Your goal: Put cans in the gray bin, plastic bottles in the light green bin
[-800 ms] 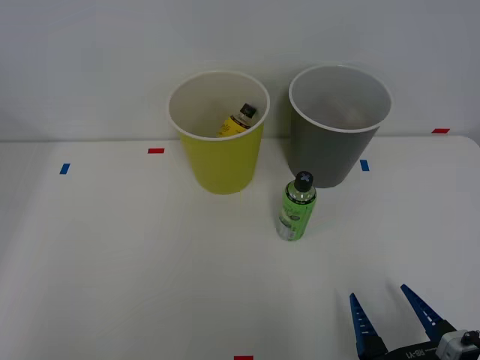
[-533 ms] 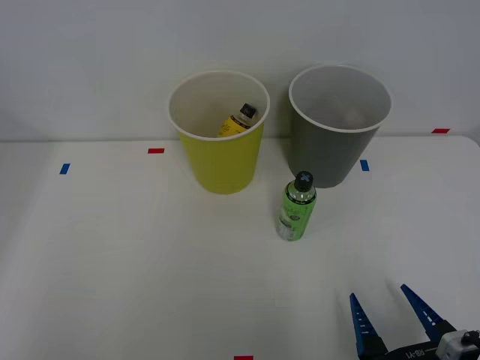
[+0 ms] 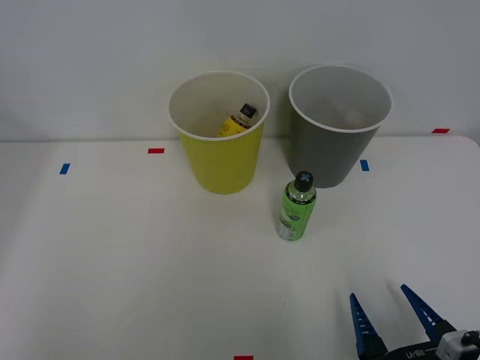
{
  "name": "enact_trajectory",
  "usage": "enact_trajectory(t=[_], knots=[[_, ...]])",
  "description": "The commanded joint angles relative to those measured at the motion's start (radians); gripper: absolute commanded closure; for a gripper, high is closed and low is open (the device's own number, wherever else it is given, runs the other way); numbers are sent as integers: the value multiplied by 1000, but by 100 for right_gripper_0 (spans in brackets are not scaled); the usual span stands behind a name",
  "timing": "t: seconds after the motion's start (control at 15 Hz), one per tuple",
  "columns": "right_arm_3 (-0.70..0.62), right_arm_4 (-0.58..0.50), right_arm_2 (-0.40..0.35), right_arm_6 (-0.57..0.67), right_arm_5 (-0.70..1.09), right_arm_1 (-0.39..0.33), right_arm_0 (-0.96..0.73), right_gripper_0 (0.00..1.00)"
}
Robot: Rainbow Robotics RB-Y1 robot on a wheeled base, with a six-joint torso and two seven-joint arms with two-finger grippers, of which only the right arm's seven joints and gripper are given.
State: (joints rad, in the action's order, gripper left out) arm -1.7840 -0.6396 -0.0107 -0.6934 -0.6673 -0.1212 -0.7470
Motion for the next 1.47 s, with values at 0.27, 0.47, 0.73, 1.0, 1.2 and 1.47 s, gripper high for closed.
enact_trajectory(t=[0.27,0.47,0.73,1.0,1.2,1.47], knots=[[0,0,0,0,0,0,0,0],[0,0,0,0,0,0,0,0],[0,0,0,0,0,0,0,0],[0,0,0,0,0,0,0,0],[0,0,0,0,0,0,0,0],[0,0,0,0,0,0,0,0]])
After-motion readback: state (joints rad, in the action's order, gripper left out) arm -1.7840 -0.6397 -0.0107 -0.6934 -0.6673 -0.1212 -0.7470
